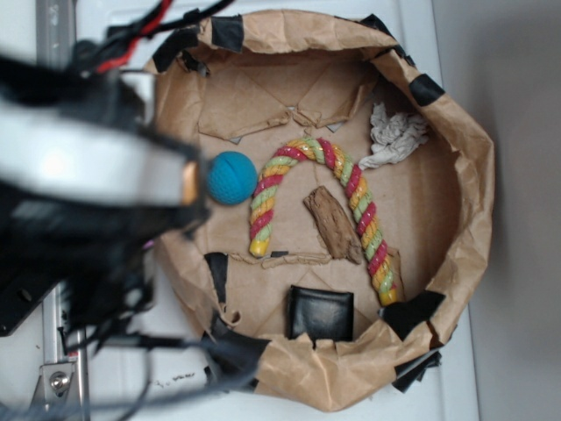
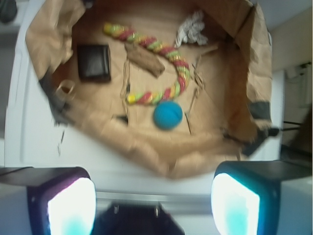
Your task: Grab the blue ball.
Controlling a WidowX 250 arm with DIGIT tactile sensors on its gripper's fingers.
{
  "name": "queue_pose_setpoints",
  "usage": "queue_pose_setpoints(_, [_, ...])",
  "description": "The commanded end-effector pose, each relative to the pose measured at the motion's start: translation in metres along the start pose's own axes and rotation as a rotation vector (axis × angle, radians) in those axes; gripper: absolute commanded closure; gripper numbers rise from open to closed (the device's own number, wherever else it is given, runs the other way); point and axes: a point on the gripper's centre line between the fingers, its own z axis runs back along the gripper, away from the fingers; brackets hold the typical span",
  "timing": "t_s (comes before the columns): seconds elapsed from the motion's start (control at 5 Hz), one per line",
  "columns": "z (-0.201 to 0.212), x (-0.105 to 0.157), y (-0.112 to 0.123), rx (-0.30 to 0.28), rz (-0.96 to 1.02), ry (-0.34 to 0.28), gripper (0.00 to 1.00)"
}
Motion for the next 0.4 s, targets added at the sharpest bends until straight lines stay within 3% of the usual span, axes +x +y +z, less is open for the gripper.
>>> queue_pose_setpoints(0.0, [-0.092,0.019,0.022,-0.085,0.038,0.039,0.00])
queue_pose_setpoints(0.2, [-0.138,0.023,0.001,-0.101,-0.076,0.022,0.00])
